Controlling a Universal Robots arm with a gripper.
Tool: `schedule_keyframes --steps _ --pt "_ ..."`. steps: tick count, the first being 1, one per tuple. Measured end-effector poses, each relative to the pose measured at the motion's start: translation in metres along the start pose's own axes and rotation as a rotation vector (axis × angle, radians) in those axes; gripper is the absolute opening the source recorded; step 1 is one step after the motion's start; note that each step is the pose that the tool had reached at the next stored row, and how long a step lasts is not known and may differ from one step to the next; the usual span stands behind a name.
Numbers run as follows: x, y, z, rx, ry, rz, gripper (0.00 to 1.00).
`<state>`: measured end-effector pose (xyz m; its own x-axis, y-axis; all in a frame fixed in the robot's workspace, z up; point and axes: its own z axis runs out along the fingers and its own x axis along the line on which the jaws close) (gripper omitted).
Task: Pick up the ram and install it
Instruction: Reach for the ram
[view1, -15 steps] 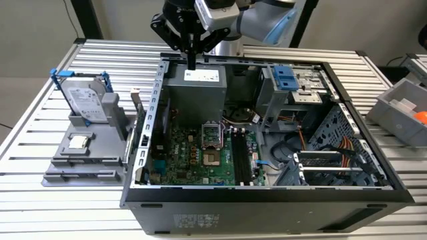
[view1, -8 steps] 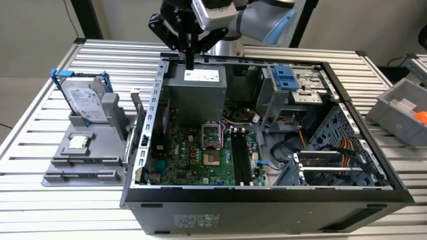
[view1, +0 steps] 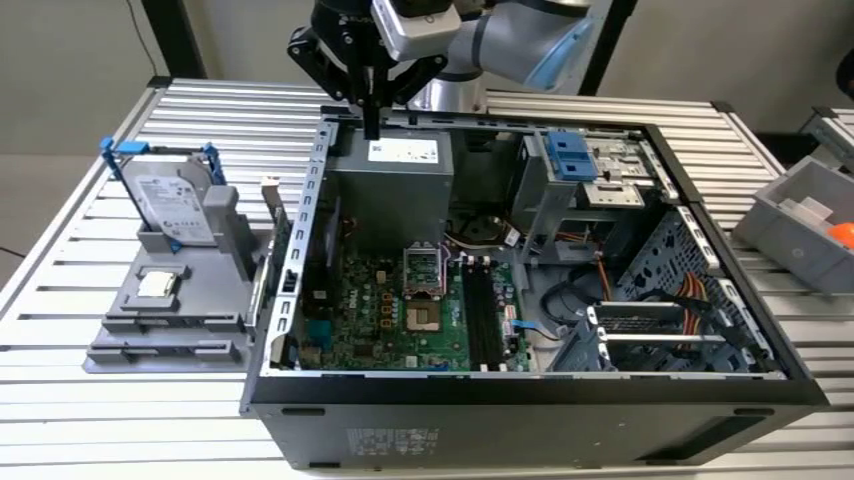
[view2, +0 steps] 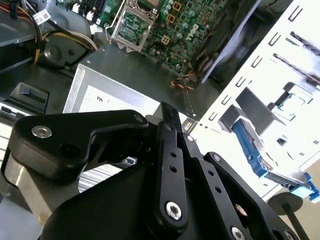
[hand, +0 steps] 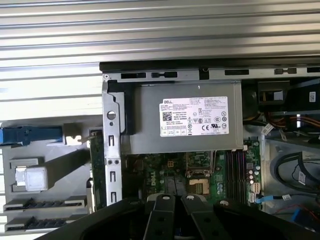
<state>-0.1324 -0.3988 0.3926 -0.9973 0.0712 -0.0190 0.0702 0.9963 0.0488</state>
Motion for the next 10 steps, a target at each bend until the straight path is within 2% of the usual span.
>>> schedule_keyframes --steps 10 --pt "0.0107 -0.0008 -0.0002 -0.0001 0.0000 0.000 0.00"
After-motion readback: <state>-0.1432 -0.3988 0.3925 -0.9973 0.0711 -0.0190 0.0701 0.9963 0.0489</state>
